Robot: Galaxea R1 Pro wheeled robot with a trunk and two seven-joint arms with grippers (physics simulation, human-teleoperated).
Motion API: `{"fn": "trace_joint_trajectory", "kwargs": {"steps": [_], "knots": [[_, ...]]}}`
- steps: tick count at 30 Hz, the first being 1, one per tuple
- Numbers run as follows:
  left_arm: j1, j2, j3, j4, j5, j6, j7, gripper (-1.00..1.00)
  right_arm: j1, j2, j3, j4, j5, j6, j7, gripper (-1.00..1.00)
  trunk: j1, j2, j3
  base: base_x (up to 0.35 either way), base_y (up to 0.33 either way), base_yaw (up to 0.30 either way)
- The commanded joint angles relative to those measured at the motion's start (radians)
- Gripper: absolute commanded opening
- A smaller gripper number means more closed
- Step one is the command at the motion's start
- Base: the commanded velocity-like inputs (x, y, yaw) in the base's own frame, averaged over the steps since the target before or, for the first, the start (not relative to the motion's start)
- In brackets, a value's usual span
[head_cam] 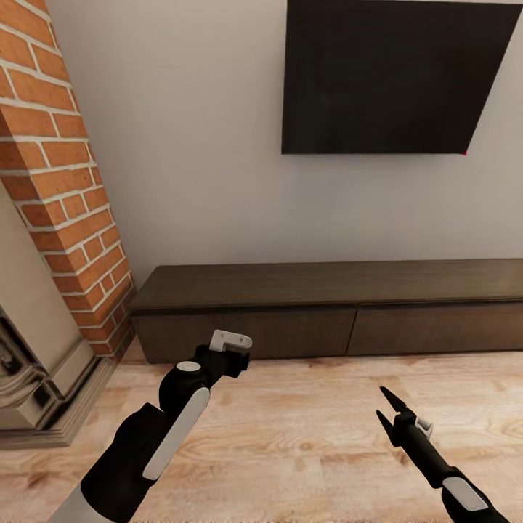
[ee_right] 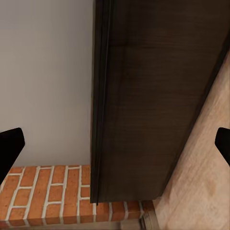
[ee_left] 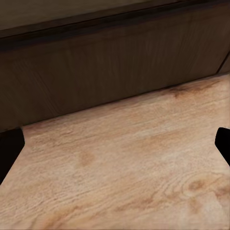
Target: Place each of the two pumpkins and all three candles from the living room inside a cabinet in the living room (use any cabinet), then make sure every cabinet is closed, and position the cauldron so it is next to a table in the living room.
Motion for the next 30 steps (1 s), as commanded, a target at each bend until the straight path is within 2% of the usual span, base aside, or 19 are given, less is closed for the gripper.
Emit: {"fn": "trace_joint_trajectory", "kwargs": {"steps": [1, 12, 24, 30], "knots": [[-0.001, 0.001, -0.002, -0.001, 0.010, 0.002, 0.010, 1.00, -0.001, 0.000, -0.001, 0.001, -0.007, 0.008, 0.007, 1.00, 0.000, -0.001, -0.005, 0.000, 0.000, 0.000], [-0.001, 0.001, -0.001, -0.001, 0.010, 0.002, 0.009, 1.00, -0.001, 0.000, 0.002, -0.002, -0.006, 0.008, 0.035, 1.00, 0.005, -0.003, -0.047, 0.000, 0.000, 0.000], [-0.001, 0.001, -0.001, 0.001, 0.010, 0.000, 0.010, 1.00, -0.001, 0.000, 0.002, -0.001, -0.001, 0.008, 0.051, 1.00, 0.005, -0.003, -0.047, 0.003, 0.001, 0.000], [-0.001, 0.001, -0.002, 0.001, 0.010, 0.001, 0.009, 1.00, -0.001, -0.001, 0.003, -0.001, 0.001, 0.007, 0.051, 1.00, 0.005, -0.003, -0.047, 0.201, 0.098, 0.000]]}}
